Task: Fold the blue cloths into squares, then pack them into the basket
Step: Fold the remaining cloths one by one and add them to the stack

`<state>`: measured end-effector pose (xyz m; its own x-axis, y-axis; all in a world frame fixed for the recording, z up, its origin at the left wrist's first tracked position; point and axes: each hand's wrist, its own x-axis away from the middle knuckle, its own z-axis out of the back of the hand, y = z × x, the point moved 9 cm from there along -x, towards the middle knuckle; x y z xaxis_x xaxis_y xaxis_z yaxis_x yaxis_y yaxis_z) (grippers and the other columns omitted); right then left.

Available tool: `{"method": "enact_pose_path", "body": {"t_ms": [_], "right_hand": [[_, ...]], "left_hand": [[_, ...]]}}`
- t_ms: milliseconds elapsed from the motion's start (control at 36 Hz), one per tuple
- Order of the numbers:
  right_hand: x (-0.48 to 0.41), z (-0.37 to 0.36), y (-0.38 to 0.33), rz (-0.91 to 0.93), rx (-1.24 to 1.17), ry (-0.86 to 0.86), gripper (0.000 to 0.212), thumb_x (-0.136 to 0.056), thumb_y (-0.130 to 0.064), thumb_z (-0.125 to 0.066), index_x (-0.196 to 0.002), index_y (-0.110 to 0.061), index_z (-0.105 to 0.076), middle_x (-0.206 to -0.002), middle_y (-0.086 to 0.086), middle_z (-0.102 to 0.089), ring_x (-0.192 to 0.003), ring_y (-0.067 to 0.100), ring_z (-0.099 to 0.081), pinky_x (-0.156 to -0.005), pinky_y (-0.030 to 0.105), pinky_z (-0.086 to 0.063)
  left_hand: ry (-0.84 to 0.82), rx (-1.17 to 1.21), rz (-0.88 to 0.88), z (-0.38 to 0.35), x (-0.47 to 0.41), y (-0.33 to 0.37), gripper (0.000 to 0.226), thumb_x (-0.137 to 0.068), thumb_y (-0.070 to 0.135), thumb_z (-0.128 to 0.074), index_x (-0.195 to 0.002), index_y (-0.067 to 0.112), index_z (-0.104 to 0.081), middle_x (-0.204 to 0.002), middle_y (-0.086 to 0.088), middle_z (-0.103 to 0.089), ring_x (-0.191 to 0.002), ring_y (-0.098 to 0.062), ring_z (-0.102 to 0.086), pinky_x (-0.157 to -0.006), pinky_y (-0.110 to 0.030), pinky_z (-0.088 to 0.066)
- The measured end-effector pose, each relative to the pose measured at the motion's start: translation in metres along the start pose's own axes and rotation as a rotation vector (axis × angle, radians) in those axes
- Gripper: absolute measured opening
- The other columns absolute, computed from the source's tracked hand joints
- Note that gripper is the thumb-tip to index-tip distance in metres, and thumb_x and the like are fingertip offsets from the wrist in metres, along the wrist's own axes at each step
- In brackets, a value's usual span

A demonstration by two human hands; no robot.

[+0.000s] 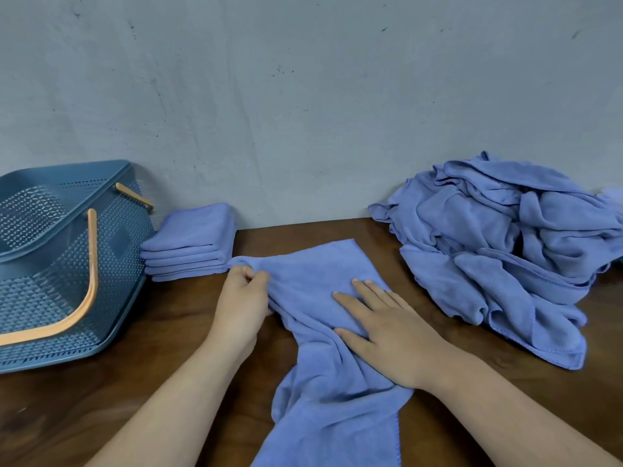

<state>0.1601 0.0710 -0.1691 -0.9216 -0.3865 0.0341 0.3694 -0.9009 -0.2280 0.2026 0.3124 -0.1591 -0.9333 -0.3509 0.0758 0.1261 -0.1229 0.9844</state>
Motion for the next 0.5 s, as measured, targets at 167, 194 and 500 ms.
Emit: {"method": "enact_pose_path", "body": {"t_ms": [167, 194, 500], "right_hand": [[0.004, 0.002, 0.002, -0.026, -0.047, -0.035, 0.070, -0.102, -0.076, -0.020, -0.165, -0.051, -0.004, -0.176, -0.009, 0.014, -0.160, 0.008, 0.018, -0.128, 0.031, 0.008], [0.005, 0.002, 0.004, -0.034, -0.047, -0.041, 0.069, -0.102, -0.076, -0.021, -0.165, -0.051, -0.004, -0.176, -0.009, 0.014, -0.160, 0.008, 0.018, -0.129, 0.031, 0.007], [0.012, 0.007, 0.012, -0.134, 0.081, -0.091, 0.086, -0.091, -0.088, -0.016, -0.166, -0.047, 0.000, -0.177, 0.000, 0.008, -0.163, 0.024, 0.007, -0.130, 0.043, -0.010]], "left_hand": [[-0.051, -0.076, -0.055, 0.005, -0.008, 0.001, 0.026, -0.096, 0.024, -0.074, -0.091, 0.016, -0.050, -0.077, 0.002, -0.048, -0.070, -0.016, -0.043, -0.065, -0.032, -0.035], [-0.043, -0.149, -0.075, 0.008, -0.009, 0.003, 0.027, -0.094, 0.026, -0.077, -0.098, 0.015, -0.052, -0.081, 0.002, -0.053, -0.073, -0.016, -0.049, -0.066, -0.032, -0.038], [0.103, -0.881, -0.181, 0.038, -0.013, 0.011, 0.028, -0.092, 0.022, -0.061, -0.112, 0.030, -0.044, -0.091, 0.002, -0.061, -0.078, -0.024, -0.058, -0.067, -0.036, -0.043]]}}
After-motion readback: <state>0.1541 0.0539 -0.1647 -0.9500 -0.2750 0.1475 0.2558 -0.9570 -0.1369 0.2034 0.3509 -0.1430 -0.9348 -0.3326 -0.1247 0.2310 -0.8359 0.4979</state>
